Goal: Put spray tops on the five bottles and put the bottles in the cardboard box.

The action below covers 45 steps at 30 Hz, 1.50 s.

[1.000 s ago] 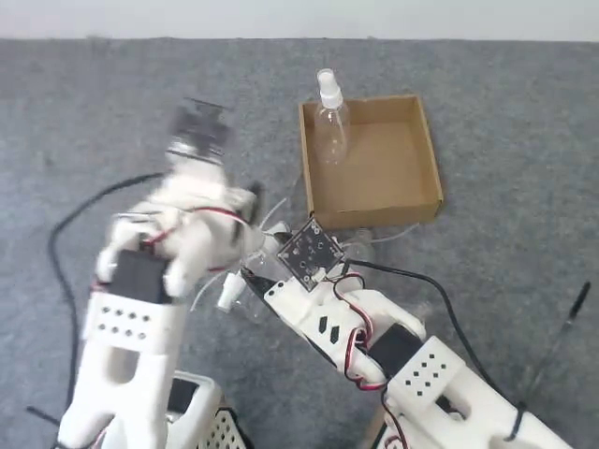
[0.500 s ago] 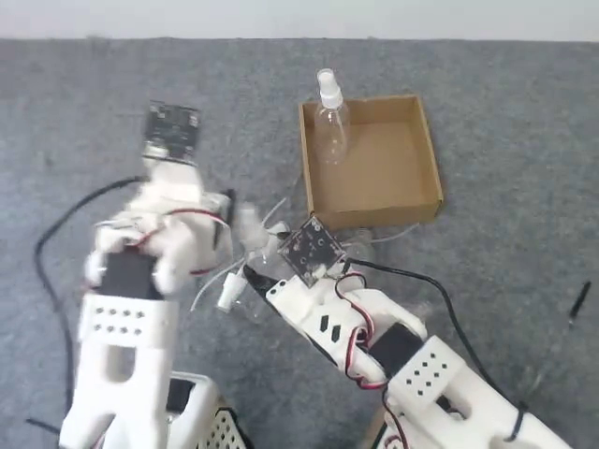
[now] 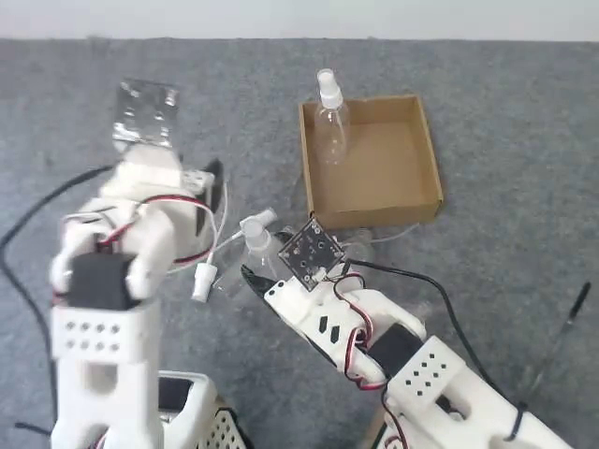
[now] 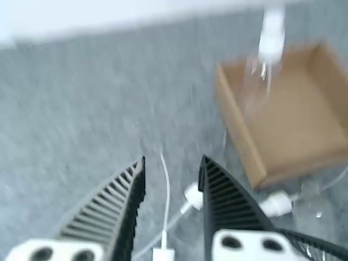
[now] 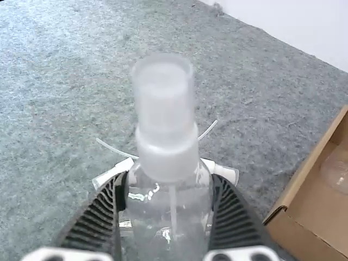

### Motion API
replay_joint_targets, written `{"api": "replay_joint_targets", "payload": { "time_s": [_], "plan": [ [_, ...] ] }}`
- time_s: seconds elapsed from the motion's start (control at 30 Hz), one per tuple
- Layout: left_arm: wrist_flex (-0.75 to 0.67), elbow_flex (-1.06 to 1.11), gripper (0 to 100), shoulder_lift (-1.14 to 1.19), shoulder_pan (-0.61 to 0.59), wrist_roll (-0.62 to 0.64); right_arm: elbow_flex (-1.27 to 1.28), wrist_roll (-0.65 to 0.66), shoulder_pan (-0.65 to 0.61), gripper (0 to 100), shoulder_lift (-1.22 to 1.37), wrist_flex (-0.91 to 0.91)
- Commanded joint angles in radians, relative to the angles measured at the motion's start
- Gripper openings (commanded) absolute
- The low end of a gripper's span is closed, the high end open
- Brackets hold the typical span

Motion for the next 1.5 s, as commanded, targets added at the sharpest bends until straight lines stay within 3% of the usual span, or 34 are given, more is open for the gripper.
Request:
{"api": "replay_joint_targets", "payload": {
  "time_s": [0.0,0.27,0.43,0.77,0.97,1.2,1.3,1.47],
  "plan": [
    [0.123,-0.213,15,-0.003,0.000,-0.003,-0.014,-0.009,-0.008,0.6,0.001,-0.025],
    [0.219,-0.191,15,-0.005,0.143,-0.005,-0.014,-0.009,-0.008,0.6,0.001,-0.025],
    [0.213,-0.096,15,-0.003,0.157,-0.015,-0.014,-0.009,-0.008,0.6,-0.004,-0.022],
    [-0.025,0.203,15,-0.003,0.149,-0.043,-0.029,-0.008,-0.008,0.6,-0.002,0.012],
    [-0.040,0.087,15,-0.005,0.132,-0.040,-0.086,-0.008,-0.008,0.6,-0.007,0.111],
    [0.066,-0.110,15,-0.020,-0.029,0.038,-0.118,0.097,-0.005,0.6,-0.010,0.127],
    [0.040,-0.012,15,-0.103,-0.043,0.048,-0.201,0.100,0.048,0.6,-0.010,0.202],
    [-0.150,0.325,15,-0.351,-0.038,0.052,-0.379,0.098,0.173,0.6,0.004,0.297]
  ]
}}
